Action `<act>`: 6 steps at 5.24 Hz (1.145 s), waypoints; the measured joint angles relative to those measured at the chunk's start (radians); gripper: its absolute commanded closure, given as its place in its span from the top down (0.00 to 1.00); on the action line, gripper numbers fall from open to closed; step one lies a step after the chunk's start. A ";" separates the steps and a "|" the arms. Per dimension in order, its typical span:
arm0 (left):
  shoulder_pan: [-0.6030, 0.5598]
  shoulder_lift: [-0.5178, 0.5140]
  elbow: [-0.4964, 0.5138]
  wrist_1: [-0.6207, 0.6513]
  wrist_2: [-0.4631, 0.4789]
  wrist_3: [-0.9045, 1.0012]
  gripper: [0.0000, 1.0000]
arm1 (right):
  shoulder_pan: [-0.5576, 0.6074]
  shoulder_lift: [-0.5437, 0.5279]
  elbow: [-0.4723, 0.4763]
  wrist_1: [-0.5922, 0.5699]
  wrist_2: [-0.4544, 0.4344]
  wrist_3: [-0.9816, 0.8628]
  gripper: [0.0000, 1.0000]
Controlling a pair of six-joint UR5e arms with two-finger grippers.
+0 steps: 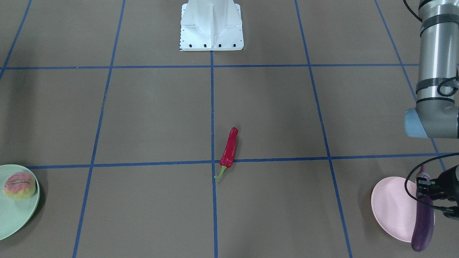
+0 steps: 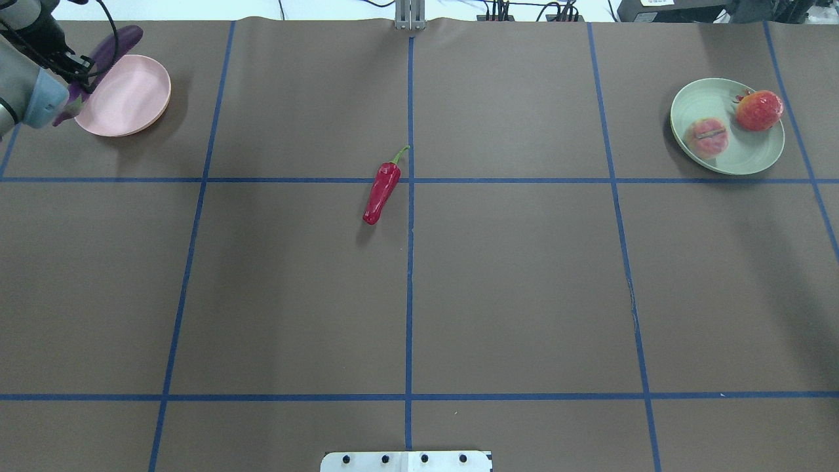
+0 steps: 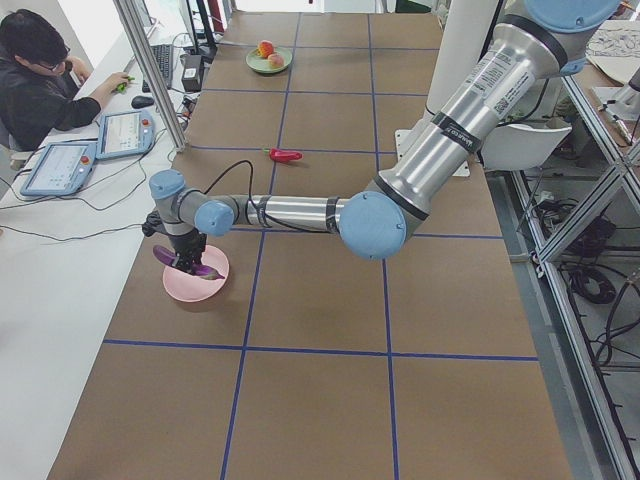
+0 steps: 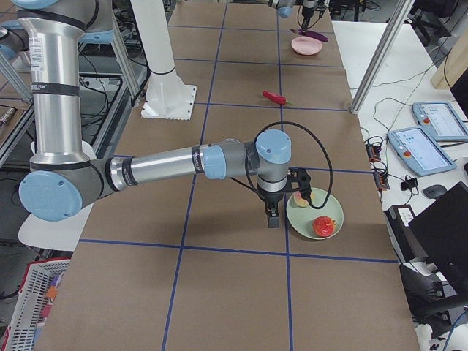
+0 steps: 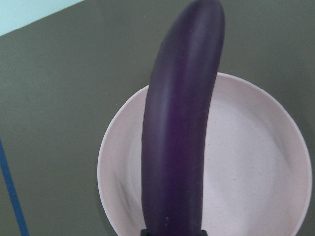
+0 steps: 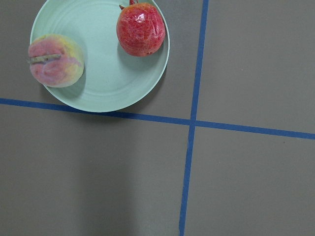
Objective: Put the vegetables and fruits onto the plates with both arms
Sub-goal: 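Carry the eggplant to the pink plate and release it, then move the left gripper over the red chili pepper and grasp it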
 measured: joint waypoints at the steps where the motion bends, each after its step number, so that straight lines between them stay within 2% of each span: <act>1: 0.026 0.007 0.002 -0.037 0.001 -0.038 1.00 | -0.001 0.004 0.000 0.000 0.000 0.001 1.00; 2: 0.042 0.012 -0.021 -0.060 -0.003 -0.086 0.99 | -0.002 0.006 0.000 0.000 0.000 0.002 1.00; 4: 0.049 0.006 -0.199 0.034 -0.044 -0.254 1.00 | -0.003 0.006 0.002 0.000 0.001 0.003 1.00; 5: 0.094 -0.005 -0.298 0.079 -0.050 -0.387 1.00 | -0.004 0.006 0.003 0.000 0.002 0.004 1.00; 6: 0.192 -0.036 -0.366 0.091 -0.047 -0.537 1.00 | -0.004 0.007 0.003 0.000 0.003 0.004 1.00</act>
